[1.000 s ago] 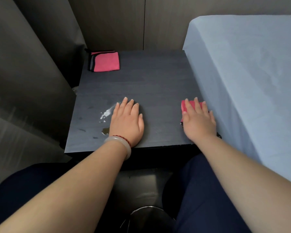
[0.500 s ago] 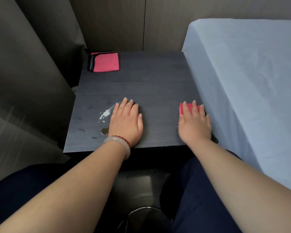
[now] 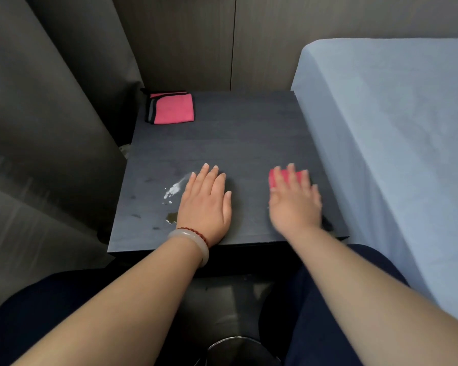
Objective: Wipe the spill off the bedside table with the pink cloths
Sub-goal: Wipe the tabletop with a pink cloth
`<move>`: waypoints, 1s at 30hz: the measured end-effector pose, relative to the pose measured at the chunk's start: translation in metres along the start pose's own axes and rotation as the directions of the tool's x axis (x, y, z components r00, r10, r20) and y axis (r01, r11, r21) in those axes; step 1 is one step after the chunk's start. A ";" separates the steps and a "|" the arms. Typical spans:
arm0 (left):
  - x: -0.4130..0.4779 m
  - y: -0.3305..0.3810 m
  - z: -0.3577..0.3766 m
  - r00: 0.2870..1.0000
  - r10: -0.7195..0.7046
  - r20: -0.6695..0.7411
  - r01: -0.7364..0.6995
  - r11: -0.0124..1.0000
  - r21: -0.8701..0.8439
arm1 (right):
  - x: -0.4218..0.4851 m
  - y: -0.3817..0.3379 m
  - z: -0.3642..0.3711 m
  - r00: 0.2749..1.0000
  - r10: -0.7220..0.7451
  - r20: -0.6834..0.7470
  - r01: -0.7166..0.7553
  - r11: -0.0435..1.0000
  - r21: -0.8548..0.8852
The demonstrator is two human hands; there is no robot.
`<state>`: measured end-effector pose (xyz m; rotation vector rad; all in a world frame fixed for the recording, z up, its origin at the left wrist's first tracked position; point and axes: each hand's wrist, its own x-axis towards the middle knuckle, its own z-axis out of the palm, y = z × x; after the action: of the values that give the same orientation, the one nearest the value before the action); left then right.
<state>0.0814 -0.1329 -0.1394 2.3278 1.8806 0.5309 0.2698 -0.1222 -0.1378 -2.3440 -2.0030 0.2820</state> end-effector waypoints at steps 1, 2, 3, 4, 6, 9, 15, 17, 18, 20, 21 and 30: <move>0.001 -0.001 -0.004 1.000 0.006 -0.015 -0.006 1.000 -0.013 | -0.011 -0.018 0.005 0.995 -0.101 -0.006 0.101 0.995 0.004; 0.003 -0.004 -0.008 0.999 0.010 -0.030 -0.011 1.000 -0.023 | -0.023 -0.034 0.009 0.981 -0.196 -0.006 0.196 0.981 0.009; 0.007 -0.010 -0.015 0.999 0.013 -0.042 -0.014 1.000 -0.022 | -0.030 -0.043 0.011 0.965 -0.261 0.005 0.261 0.965 0.015; 0.011 -0.020 -0.021 0.999 0.013 -0.051 -0.013 1.000 -0.005 | -0.034 -0.048 0.011 0.956 -0.293 0.023 0.293 0.956 0.021; 0.020 -0.048 -0.035 0.999 -0.016 -0.040 0.018 0.999 0.045 | -0.033 -0.045 0.008 0.949 -0.312 0.055 0.312 0.950 0.009; 0.035 -0.094 -0.048 0.995 -0.083 0.058 0.077 0.993 0.092 | -0.027 -0.036 0.007 0.939 -0.338 0.068 0.339 0.941 -0.006; 0.074 -0.134 -0.045 0.961 -0.082 0.265 0.056 0.993 0.104 | -0.003 -0.038 0.005 0.995 -0.082 0.056 0.081 0.996 0.028; 0.087 -0.139 -0.042 0.951 -0.077 0.299 0.050 0.994 0.099 | -0.014 -0.057 0.009 0.996 -0.080 0.030 0.079 0.996 0.030; 0.092 -0.141 -0.040 0.949 -0.079 0.305 0.052 0.994 0.094 | -0.025 -0.069 0.014 0.990 -0.139 0.007 0.138 0.990 0.036; 0.099 -0.146 -0.037 0.948 -0.084 0.306 0.061 0.995 0.085 | -0.049 -0.088 0.021 0.956 -0.293 -0.008 0.293 0.954 0.058; 0.099 -0.149 -0.035 0.950 -0.086 0.302 0.061 0.994 0.092 | -0.057 -0.092 0.022 0.935 -0.355 0.006 0.353 0.933 0.067; 0.092 -0.157 -0.024 0.977 -0.043 0.209 0.015 0.991 0.135 | -0.005 -0.091 0.016 0.992 -0.126 0.019 0.125 0.991 0.049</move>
<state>-0.0562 -0.0114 -0.1443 2.3247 1.8985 0.1510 0.1772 -0.1141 -0.1393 -2.1859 -2.1180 0.3473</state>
